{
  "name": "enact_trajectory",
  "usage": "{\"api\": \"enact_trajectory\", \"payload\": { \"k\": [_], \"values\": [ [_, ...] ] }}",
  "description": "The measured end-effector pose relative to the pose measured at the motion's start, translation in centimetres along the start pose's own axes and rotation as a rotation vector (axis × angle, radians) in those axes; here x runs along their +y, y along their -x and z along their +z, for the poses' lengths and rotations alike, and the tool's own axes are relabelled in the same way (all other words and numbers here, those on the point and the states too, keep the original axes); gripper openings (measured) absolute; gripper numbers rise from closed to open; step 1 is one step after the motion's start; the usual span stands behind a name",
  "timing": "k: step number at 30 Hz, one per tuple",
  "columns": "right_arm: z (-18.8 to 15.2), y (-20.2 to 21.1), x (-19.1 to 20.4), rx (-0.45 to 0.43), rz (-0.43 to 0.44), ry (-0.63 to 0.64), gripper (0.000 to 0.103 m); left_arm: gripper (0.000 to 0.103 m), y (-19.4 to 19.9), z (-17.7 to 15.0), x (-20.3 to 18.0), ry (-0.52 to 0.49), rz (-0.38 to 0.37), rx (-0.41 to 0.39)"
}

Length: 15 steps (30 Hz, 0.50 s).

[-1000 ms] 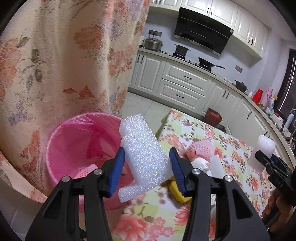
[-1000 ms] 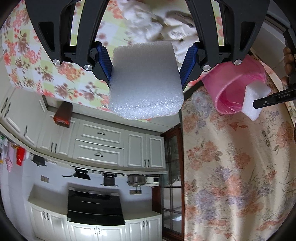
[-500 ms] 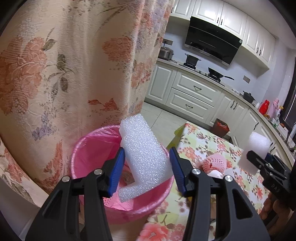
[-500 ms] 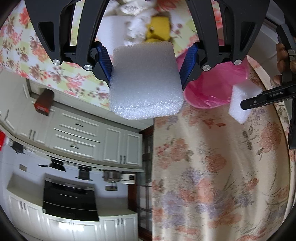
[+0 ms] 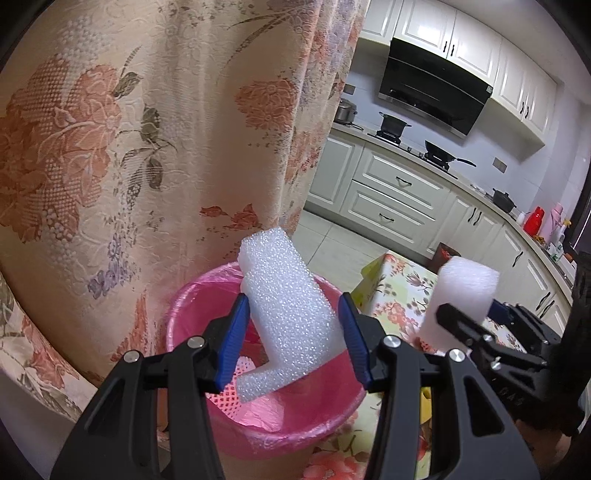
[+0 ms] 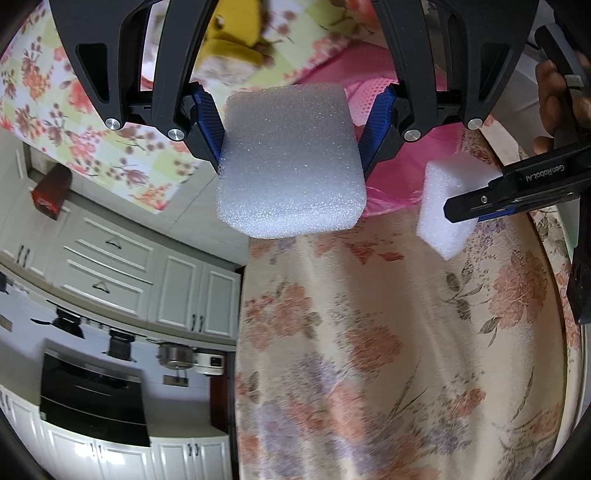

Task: Collect trash
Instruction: 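Carry both foam pieces over the pink bin and open both tools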

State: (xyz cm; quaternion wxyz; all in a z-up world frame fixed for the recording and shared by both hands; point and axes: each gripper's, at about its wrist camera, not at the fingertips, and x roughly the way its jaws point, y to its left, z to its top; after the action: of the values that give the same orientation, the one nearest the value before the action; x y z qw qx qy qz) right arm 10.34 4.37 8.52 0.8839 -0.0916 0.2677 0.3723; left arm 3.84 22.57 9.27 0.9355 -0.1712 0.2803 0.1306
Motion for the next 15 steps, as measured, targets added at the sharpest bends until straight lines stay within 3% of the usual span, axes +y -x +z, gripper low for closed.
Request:
{"api": "enact_trajectory", "payload": {
  "k": [15],
  "values": [
    [0.4,-3.7,2.6,0.042,0.055,0.006,0.063,0.049,0.0,0.5,1.1,0.013,0.012,-0.005]
  ]
}}
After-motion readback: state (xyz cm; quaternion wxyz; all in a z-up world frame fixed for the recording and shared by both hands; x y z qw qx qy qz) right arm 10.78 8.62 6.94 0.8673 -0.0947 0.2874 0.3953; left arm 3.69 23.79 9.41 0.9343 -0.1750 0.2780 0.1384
